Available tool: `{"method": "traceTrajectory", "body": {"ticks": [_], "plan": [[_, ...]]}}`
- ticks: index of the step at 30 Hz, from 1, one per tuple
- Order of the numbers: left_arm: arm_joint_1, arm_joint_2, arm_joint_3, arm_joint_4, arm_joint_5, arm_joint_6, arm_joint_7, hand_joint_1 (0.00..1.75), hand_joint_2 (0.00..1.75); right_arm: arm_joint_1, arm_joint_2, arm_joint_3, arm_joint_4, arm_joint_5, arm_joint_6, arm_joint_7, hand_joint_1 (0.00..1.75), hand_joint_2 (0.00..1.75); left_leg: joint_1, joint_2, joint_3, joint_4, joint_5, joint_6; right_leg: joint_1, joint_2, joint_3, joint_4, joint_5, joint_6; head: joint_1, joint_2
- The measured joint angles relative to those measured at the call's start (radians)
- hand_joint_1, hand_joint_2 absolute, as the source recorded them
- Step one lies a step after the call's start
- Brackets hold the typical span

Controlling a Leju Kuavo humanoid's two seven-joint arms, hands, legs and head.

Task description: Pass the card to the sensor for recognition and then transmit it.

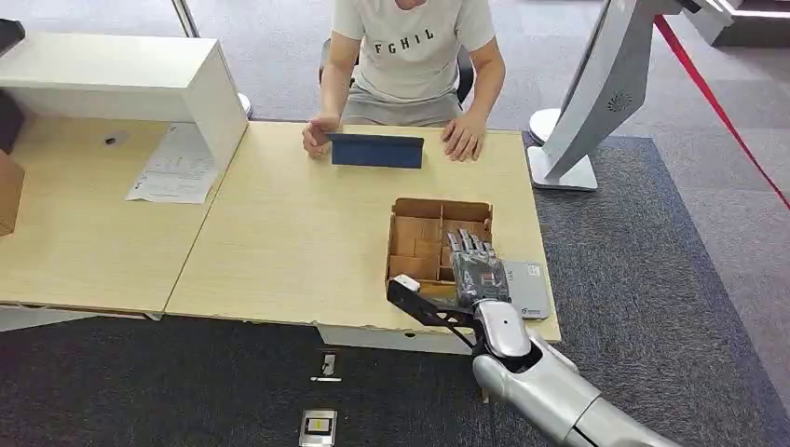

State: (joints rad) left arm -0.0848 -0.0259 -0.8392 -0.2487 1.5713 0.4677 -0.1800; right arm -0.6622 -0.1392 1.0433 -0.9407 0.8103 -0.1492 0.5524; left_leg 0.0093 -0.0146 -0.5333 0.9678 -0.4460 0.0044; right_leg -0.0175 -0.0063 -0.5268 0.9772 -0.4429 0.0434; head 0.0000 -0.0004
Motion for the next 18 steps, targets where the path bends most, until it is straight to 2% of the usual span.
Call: {"method": "traceTrajectory", "body": {"ticks": [18], "plan": [[0.001, 0.005, 0.014, 0.004, 0.0, -0.019, -0.004, 0.0, 1.75, 0.012, -0.044, -0.012, -0.051, 0.027, 0.048, 0.053, 0.0, 1.75, 0.0, 0.0, 0.0, 0.0, 0.0, 0.0, 0.0, 0.0, 0.0, 0.0, 0.0, 0.0, 0.0, 0.0]]}}
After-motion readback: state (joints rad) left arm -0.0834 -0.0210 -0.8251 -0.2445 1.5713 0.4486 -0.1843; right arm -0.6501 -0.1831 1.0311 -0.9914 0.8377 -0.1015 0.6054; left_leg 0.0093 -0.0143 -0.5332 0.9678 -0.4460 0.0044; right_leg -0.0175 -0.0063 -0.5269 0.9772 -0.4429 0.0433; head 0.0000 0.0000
